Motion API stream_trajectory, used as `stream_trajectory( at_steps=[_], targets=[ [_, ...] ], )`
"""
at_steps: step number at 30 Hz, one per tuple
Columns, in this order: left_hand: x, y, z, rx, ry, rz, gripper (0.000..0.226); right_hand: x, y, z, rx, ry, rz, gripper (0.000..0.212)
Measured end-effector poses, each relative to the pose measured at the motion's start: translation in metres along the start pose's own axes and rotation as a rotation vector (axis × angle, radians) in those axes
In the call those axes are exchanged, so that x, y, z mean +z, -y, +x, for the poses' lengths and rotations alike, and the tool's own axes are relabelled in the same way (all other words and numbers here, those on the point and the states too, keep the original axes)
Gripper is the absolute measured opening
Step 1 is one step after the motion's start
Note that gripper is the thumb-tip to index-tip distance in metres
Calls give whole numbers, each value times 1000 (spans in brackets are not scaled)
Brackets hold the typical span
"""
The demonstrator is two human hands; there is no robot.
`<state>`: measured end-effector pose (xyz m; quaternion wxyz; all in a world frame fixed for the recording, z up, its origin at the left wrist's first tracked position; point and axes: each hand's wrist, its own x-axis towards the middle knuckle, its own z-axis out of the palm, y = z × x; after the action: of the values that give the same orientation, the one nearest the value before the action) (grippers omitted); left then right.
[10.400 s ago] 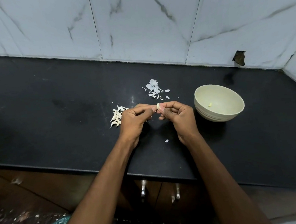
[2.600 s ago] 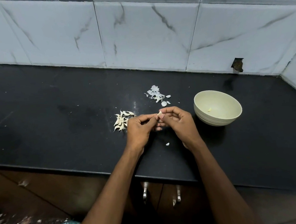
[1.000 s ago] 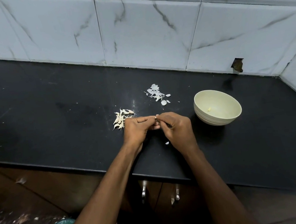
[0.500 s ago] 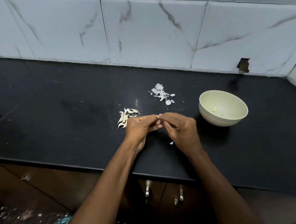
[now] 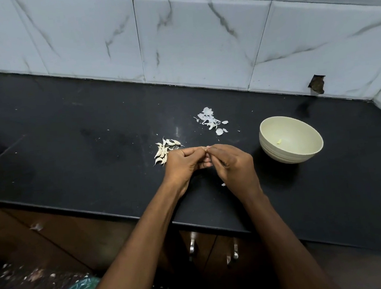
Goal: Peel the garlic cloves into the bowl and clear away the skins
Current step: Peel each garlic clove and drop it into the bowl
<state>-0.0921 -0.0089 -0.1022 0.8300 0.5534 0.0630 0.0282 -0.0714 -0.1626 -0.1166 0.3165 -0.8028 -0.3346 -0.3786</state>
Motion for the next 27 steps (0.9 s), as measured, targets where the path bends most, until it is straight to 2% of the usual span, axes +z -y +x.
stream_trajectory(
  at_steps=[8,15,18,27],
  targets=[
    [-5,-4,0,-14,118,6,15,-4,2,0,-10,-12,23,19],
    [-2,3,3,63,18,82,30,2,3,0,-7,5,-1,21],
    [0,3,3,61,-6,87,16,3,1,-1,42,0,54,20],
    [3,0,3,9,-8,58,21,-1,1,7,312,-16,249,21]
  ],
)
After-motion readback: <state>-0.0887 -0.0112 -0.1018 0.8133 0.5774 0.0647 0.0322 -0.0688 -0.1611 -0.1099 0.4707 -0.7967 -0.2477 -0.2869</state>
